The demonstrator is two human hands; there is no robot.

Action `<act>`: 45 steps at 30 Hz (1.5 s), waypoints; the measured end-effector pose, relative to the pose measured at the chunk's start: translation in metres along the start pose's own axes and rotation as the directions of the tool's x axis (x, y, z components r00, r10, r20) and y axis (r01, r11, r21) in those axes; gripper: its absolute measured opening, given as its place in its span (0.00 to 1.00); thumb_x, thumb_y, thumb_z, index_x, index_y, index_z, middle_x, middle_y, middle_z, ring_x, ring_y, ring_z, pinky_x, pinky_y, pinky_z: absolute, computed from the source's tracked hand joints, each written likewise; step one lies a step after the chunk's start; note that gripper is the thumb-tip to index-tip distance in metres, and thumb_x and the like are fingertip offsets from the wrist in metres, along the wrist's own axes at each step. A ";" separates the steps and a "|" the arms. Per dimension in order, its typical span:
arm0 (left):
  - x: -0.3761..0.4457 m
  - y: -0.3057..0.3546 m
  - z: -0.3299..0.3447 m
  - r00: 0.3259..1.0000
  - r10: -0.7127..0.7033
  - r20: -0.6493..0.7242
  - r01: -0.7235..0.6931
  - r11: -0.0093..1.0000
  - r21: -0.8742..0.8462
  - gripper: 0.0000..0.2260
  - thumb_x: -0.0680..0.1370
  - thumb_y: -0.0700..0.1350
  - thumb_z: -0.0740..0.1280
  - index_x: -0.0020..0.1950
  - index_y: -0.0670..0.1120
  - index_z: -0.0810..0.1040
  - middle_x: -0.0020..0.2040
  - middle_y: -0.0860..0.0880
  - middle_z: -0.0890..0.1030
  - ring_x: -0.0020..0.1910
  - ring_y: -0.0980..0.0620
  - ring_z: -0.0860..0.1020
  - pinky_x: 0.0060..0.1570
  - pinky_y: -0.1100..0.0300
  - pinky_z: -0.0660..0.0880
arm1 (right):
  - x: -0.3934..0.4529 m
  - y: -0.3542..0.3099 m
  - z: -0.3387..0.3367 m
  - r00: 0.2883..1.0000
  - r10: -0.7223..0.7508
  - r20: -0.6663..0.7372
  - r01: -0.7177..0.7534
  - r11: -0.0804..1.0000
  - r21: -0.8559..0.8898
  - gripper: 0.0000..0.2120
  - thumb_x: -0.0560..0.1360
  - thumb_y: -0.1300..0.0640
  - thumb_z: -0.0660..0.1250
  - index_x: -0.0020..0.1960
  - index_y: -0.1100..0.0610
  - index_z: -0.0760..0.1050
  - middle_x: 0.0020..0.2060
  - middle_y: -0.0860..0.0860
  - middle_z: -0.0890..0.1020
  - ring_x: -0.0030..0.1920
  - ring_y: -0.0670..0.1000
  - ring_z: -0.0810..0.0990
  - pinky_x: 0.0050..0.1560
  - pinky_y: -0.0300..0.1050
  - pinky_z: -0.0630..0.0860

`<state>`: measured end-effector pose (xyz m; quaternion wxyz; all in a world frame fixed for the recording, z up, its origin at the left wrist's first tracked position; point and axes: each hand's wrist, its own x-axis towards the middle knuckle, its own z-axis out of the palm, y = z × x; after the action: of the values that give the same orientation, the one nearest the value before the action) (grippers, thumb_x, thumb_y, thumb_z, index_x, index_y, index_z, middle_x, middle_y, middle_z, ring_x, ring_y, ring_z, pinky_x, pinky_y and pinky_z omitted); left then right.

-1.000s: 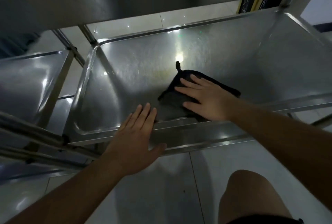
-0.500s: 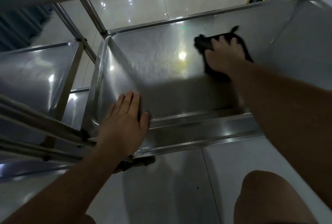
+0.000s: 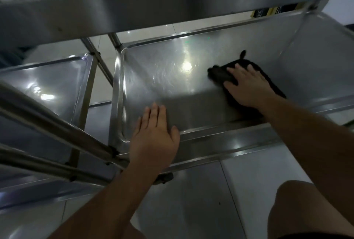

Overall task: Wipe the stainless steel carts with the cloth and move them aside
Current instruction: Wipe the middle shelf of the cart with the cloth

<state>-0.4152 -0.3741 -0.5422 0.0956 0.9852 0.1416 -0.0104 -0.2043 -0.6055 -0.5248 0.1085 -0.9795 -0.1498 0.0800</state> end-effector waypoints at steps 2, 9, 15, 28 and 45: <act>0.000 -0.001 0.002 1.000 0.016 -0.003 -0.016 1.000 -0.012 0.32 0.86 0.59 0.47 0.87 0.48 0.45 0.88 0.47 0.46 0.86 0.50 0.42 0.84 0.50 0.41 | 0.020 -0.021 0.005 0.983 0.183 -0.014 -0.183 0.983 0.030 0.31 0.84 0.39 0.49 0.85 0.46 0.50 0.85 0.49 0.47 0.84 0.60 0.42 0.82 0.59 0.41; 0.003 -0.007 0.009 0.999 0.053 0.002 -0.053 0.998 -0.028 0.34 0.83 0.61 0.41 0.87 0.49 0.46 0.87 0.49 0.47 0.86 0.47 0.43 0.83 0.47 0.41 | 0.033 -0.126 0.032 0.998 -0.066 0.008 0.066 0.998 0.010 0.33 0.82 0.38 0.51 0.85 0.45 0.51 0.85 0.48 0.50 0.84 0.61 0.45 0.81 0.59 0.42; 0.003 -0.006 0.007 0.999 0.037 0.024 -0.036 0.999 -0.025 0.33 0.85 0.59 0.48 0.87 0.48 0.46 0.88 0.49 0.47 0.86 0.48 0.44 0.83 0.47 0.43 | 0.000 -0.126 0.043 0.951 -0.307 0.038 0.305 0.951 0.054 0.37 0.81 0.34 0.54 0.85 0.46 0.49 0.85 0.47 0.50 0.84 0.56 0.44 0.81 0.52 0.41; 0.002 -0.007 0.008 0.998 -0.026 -0.056 0.025 1.000 -0.010 0.32 0.83 0.61 0.49 0.86 0.52 0.55 0.86 0.53 0.55 0.85 0.51 0.50 0.81 0.52 0.48 | -0.075 -0.053 0.029 0.860 -0.492 0.134 0.494 0.869 0.024 0.45 0.78 0.25 0.47 0.85 0.49 0.46 0.85 0.49 0.45 0.84 0.48 0.42 0.79 0.44 0.40; 0.002 -0.009 0.002 1.000 0.009 -0.028 -0.008 0.999 0.038 0.21 0.88 0.55 0.53 0.75 0.44 0.68 0.81 0.44 0.64 0.84 0.46 0.56 0.76 0.48 0.57 | -0.113 -0.006 0.056 0.567 -0.750 -0.341 0.754 0.639 -0.154 0.24 0.81 0.47 0.62 0.73 0.58 0.77 0.68 0.59 0.80 0.67 0.62 0.81 0.63 0.63 0.78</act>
<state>-0.4158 -0.3651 -0.5462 0.0752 0.9875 0.1387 0.0014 -0.3229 -0.6247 -0.5633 0.1629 -0.8181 -0.5275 -0.1609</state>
